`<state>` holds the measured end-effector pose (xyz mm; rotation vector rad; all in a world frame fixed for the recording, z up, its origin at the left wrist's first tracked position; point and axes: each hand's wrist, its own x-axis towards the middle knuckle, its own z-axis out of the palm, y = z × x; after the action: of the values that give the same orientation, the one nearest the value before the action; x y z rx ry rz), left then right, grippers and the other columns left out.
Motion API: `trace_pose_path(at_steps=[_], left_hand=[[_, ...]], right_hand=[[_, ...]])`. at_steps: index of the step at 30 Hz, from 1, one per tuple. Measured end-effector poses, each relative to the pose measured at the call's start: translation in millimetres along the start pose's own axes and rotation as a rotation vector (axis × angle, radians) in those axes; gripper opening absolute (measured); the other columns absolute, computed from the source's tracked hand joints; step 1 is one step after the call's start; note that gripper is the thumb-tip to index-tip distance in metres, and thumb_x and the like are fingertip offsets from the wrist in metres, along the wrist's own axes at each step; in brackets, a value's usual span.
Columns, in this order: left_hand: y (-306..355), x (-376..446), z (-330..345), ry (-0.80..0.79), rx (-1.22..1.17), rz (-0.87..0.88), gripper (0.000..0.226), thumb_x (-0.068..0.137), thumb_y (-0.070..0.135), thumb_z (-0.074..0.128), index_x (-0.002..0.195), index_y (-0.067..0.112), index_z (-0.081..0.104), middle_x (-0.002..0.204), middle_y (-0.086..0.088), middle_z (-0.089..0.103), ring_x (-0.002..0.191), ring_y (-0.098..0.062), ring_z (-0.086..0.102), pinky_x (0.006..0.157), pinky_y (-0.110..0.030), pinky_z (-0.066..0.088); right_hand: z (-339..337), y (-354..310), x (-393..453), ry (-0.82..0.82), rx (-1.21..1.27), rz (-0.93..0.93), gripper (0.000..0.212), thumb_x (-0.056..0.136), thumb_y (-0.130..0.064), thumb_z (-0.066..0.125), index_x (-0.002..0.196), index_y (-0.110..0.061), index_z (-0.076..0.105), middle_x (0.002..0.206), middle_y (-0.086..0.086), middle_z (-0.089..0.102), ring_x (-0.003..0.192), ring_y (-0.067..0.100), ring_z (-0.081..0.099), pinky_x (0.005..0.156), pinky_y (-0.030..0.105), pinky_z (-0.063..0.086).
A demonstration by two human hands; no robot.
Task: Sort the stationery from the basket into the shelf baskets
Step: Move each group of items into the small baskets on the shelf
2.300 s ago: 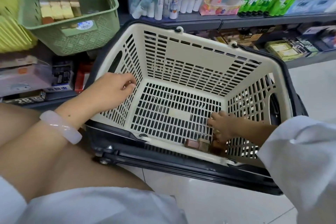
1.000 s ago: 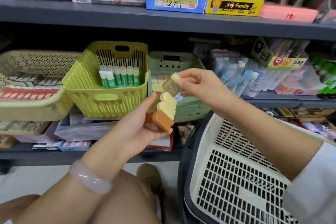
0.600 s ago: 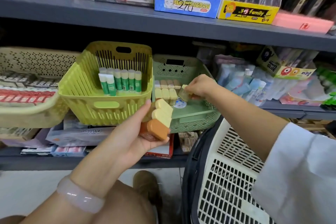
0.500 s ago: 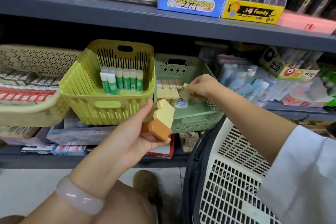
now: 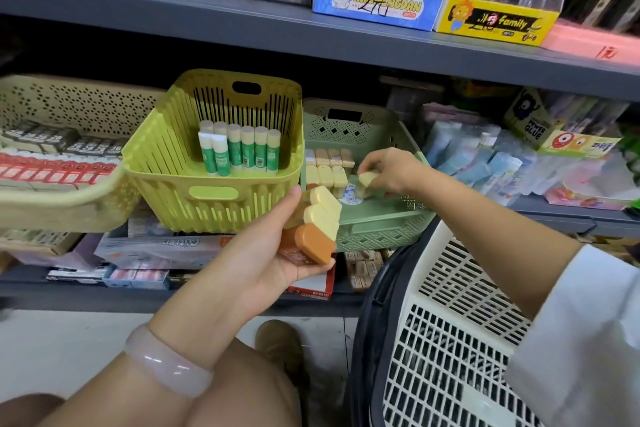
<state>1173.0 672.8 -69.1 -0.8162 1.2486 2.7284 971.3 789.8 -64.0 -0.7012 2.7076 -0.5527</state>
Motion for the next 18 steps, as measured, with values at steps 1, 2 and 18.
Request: trace_pose_path(at_steps=[1, 2, 18], left_hand=[[0, 0, 0, -0.001, 0.001, 0.0, 0.061, 0.066, 0.041, 0.064, 0.119, 0.011, 0.057, 0.103, -0.02, 0.068, 0.059, -0.022, 0.069, 0.047, -0.033, 0.053], [0, -1, 0, -0.003, 0.003, 0.001, 0.061, 0.066, 0.041, 0.064, 0.119, 0.011, 0.057, 0.103, -0.02, 0.067, 0.059, -0.022, 0.068, 0.047, -0.033, 0.053], [1, -1, -1, 0.008, -0.033, 0.0, 0.048, 0.079, 0.039, 0.061, 0.117, 0.01, 0.058, 0.103, -0.021, 0.066, 0.056, -0.023, 0.068, 0.045, -0.033, 0.052]], right_hand=[[1, 1, -1, -0.022, -0.038, -0.02, 0.023, 0.08, -0.006, 0.065, 0.1, -0.019, 0.067, 0.112, 0.006, 0.063, 0.094, 0.019, 0.059, 0.072, 0.022, 0.05], [2, 1, -2, -0.037, -0.069, -0.033, 0.027, 0.082, -0.002, 0.058, 0.101, -0.019, 0.068, 0.12, 0.006, 0.061, 0.104, 0.018, 0.058, 0.072, 0.017, 0.046], [11, -14, 11, 0.023, 0.007, 0.101, 0.026, 0.076, -0.009, 0.064, 0.058, -0.016, 0.047, 0.073, 0.013, 0.066, 0.065, 0.018, 0.061, 0.079, 0.031, 0.054]])
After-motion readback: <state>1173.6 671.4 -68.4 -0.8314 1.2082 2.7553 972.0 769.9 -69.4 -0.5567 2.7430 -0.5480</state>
